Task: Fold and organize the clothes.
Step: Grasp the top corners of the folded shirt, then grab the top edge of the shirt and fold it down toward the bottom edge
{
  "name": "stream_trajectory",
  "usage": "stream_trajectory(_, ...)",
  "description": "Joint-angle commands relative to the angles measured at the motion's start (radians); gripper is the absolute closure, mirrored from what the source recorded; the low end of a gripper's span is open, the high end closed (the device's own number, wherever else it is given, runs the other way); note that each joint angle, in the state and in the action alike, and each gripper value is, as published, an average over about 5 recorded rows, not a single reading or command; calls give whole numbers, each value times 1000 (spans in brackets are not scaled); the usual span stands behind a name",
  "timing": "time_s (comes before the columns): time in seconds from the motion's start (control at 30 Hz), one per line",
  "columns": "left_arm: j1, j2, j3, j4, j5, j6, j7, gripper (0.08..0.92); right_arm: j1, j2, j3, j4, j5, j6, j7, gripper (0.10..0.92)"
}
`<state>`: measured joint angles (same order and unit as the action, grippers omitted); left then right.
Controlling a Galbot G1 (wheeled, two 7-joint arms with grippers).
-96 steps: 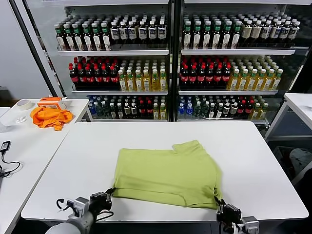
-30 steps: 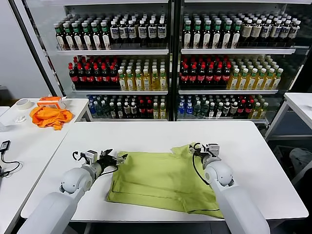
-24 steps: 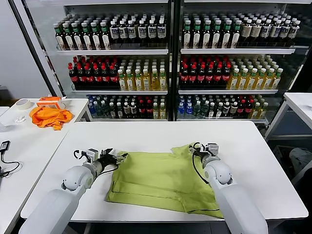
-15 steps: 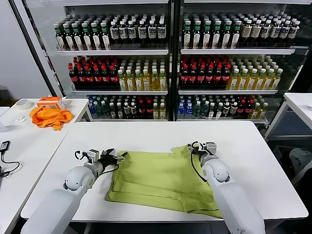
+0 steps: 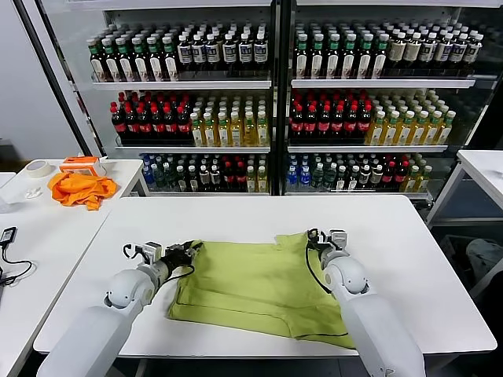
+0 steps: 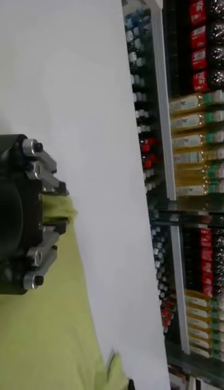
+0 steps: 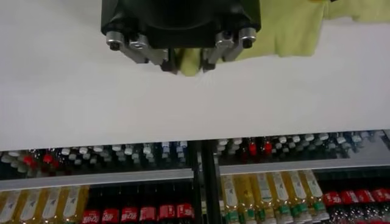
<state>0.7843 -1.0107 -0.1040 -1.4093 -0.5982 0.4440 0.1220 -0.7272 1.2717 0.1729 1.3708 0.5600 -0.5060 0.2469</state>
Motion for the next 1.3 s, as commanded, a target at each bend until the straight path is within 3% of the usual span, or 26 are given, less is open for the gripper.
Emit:
stream_trajectory(0.03, 6, 3, -4, -23, -39, 5, 3, 804, -13, -3, 9, 36, 4, 41, -6, 852)
stream_trajectory(0.2, 27, 27, -27, -74, -91, -20, -2, 910, -56, -35, 24, 174, -8, 55, -19, 920)
stream_trajectory(0.73, 312, 125, -125, -353, -106, -56, -6, 916, -453, -115, 85, 557, -78, 17, -14, 920)
stream_trajectory(1.3, 367, 133, -146, -345, -90, -112, -14, 916, -614, -125, 109, 709, -198, 23, 17, 920)
